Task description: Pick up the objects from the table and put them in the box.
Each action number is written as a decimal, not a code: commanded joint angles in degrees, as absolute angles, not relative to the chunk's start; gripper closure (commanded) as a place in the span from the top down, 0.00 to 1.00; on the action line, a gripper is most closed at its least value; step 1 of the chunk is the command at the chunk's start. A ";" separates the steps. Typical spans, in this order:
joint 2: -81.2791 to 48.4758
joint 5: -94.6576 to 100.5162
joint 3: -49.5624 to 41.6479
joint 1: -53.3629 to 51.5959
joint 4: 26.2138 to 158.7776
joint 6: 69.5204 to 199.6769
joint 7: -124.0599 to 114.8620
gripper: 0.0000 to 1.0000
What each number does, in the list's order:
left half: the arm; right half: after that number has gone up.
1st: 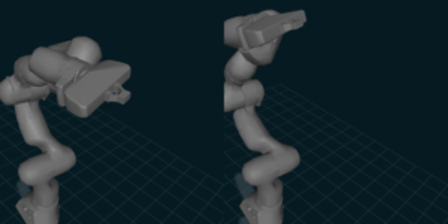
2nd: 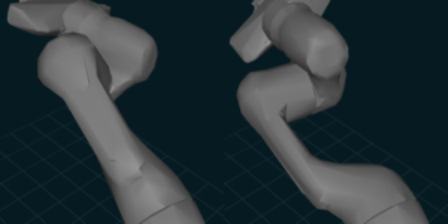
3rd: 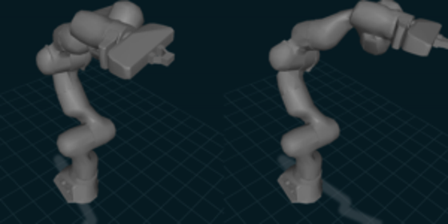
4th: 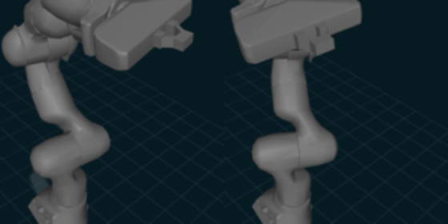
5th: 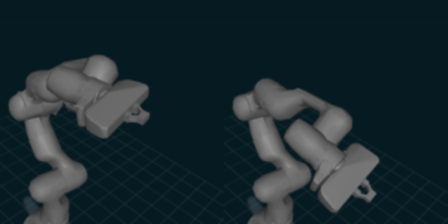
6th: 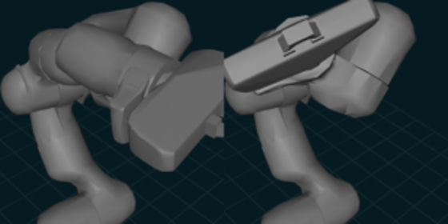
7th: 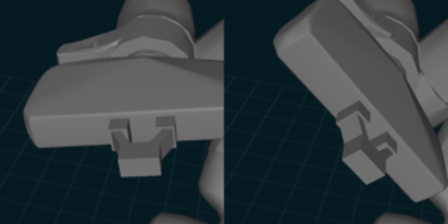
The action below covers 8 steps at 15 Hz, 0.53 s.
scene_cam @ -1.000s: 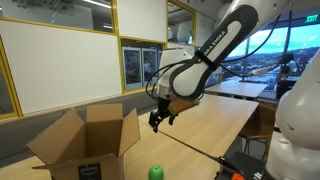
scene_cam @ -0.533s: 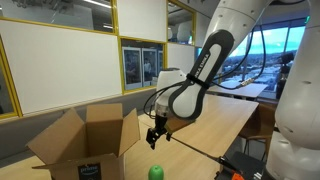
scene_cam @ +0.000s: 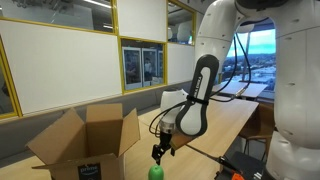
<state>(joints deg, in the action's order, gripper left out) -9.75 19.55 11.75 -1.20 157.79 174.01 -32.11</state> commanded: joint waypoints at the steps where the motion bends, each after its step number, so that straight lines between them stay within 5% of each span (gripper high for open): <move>1: -16.76 22.60 7.95 -3.38 153.62 177.17 -33.63 1.00; 8: -27.90 21.19 5.85 -6.97 145.77 179.47 -32.99 1.00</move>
